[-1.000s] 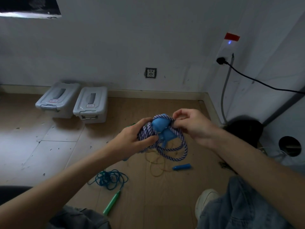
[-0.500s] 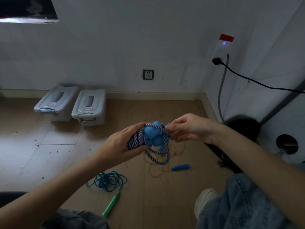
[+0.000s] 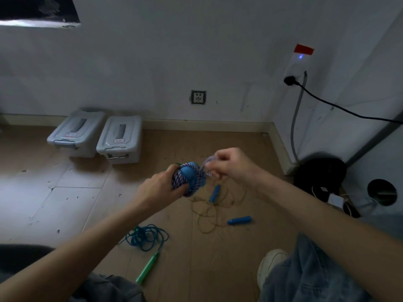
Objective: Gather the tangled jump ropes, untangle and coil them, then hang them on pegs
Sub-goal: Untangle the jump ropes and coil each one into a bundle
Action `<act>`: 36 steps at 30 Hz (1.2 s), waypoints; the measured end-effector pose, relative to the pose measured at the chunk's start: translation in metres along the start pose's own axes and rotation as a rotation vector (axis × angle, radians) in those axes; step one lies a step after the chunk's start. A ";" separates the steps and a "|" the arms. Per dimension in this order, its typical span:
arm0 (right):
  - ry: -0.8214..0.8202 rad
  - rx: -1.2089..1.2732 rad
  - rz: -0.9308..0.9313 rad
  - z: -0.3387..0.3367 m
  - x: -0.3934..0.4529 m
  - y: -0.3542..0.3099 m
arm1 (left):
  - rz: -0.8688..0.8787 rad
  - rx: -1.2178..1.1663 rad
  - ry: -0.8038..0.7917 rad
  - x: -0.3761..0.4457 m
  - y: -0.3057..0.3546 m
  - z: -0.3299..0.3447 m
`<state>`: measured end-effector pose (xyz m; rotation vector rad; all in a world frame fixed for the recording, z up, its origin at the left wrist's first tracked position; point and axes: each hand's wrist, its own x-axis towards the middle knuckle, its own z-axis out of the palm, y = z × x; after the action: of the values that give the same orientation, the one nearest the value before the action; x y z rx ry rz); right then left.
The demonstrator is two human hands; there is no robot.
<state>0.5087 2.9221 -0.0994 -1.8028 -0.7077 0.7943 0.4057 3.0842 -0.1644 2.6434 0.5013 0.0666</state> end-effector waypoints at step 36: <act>-0.269 -1.137 0.022 0.000 0.193 0.212 | -0.033 0.313 -0.145 0.133 -0.131 0.157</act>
<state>0.6496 3.0005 -0.3362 -2.7162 -1.5194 0.6916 0.5059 3.1761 -0.3671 2.9137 0.5441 -0.2298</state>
